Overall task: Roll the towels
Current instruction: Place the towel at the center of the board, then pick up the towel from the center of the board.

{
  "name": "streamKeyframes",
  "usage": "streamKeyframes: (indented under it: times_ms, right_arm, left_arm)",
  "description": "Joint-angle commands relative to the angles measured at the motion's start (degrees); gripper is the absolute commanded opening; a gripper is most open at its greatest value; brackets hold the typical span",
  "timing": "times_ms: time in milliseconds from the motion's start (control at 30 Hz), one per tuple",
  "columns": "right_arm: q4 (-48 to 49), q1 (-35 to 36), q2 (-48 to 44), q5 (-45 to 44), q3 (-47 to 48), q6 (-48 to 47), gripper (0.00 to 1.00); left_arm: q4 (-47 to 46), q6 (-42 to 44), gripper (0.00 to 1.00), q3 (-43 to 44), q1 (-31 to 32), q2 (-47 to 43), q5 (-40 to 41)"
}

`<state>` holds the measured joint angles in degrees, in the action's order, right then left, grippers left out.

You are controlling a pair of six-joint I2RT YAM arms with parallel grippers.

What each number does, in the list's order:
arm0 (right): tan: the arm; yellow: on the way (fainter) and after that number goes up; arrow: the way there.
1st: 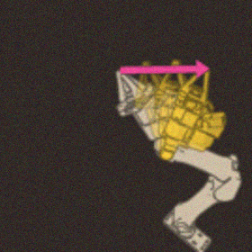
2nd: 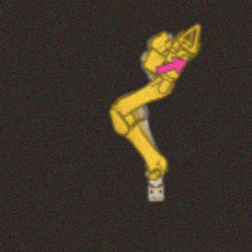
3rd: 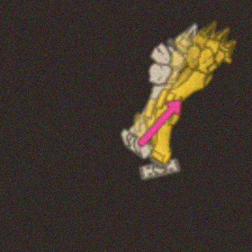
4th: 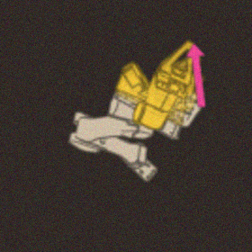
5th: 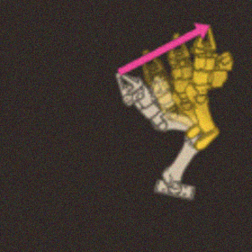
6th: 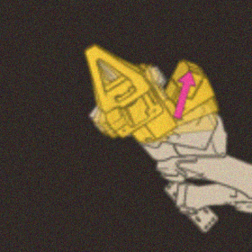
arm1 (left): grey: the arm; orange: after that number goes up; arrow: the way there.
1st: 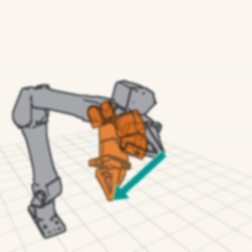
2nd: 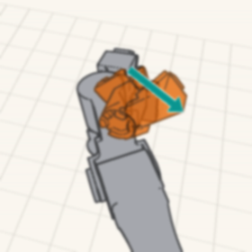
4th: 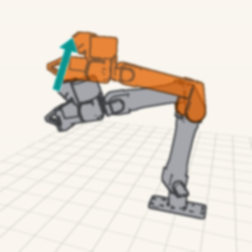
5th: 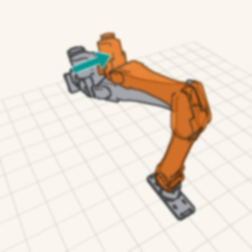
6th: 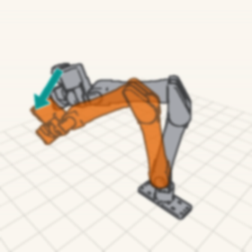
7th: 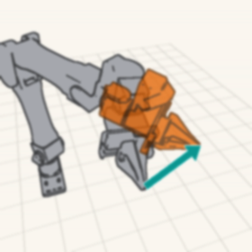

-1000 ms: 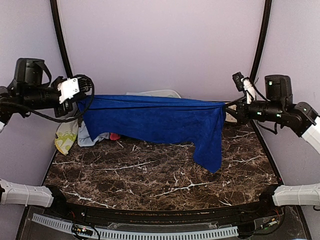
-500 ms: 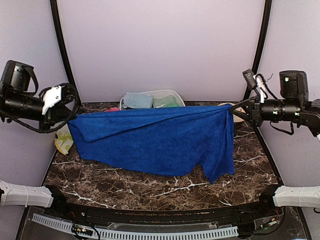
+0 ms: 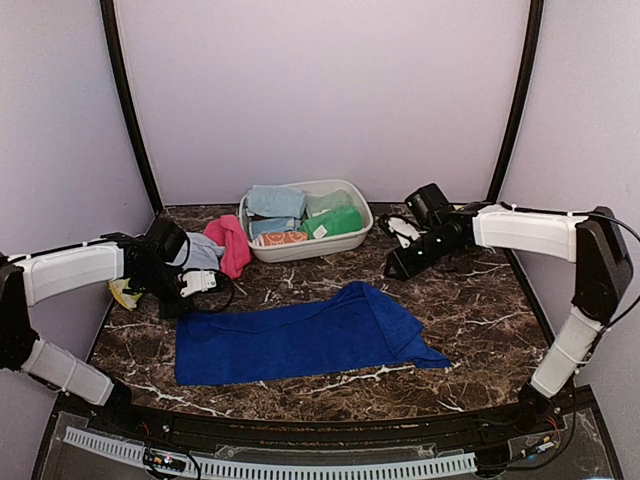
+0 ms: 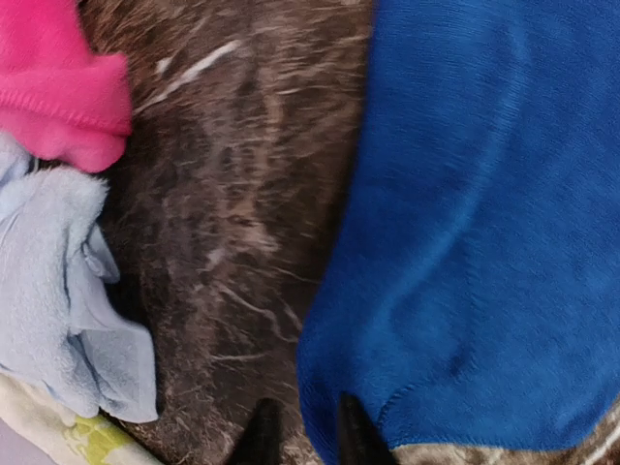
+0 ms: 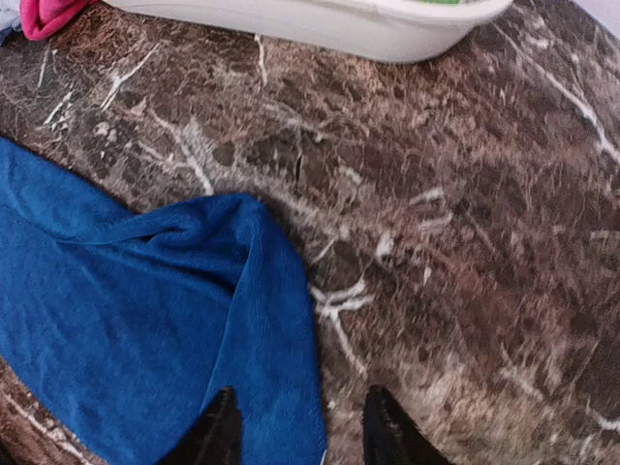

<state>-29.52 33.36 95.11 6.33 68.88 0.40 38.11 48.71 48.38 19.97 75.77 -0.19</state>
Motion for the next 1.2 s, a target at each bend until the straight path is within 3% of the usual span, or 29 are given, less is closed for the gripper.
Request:
streamKeyframes:
  times_ms: [0, 100, 167, 233, 333, 467, 667, 967, 1167]
  right_arm:
    - [6.33, -0.11, 2.62, -3.98, 4.78, -0.19, 0.51]
    - [5.57, -0.17, -0.52, -4.13, 1.78, -0.23, 0.57]
    - [5.39, -0.15, -3.10, -3.19, -1.60, 0.36, 0.57]
    - [6.04, 0.30, -7.65, -2.71, -6.73, 1.19, 0.55]
    - [5.68, 1.78, -11.48, -2.27, -12.49, 3.54, 0.54]
    - [2.77, 3.40, -13.47, -3.67, -17.54, 8.29, 0.54]
    - [2.06, 2.34, -11.26, -0.87, -21.45, 13.43, 0.54]
    - [7.37, -0.56, -8.52, 5.66, -25.63, 15.67, 0.52]
    - [10.75, -3.91, -8.45, 10.76, -27.05, 16.19, 0.45]
  left_arm:
    - [-16.25, 0.17, 0.42, 2.36, -2.92, 5.27, 3.50]
    - [-11.09, -0.07, 0.94, 5.26, -3.39, 4.08, -2.10]
    - [-7.75, 1.06, 0.99, 5.65, -3.38, 3.06, -5.85]
    - [-4.21, 2.05, 0.97, 5.43, -3.38, 2.43, -9.04]
    - [1.70, 3.58, 0.86, 4.31, -3.14, 2.25, -15.12]
    - [2.93, 5.57, 0.72, -0.33, -2.74, 1.71, -15.90]
    - [-1.94, 5.40, 0.70, -4.94, -2.74, 4.90, -10.07]
    - [-5.97, 5.16, 0.71, -4.24, -2.75, 8.22, -8.72]
    - [-3.95, 4.55, 0.58, -2.00, -2.75, 10.17, -9.37]
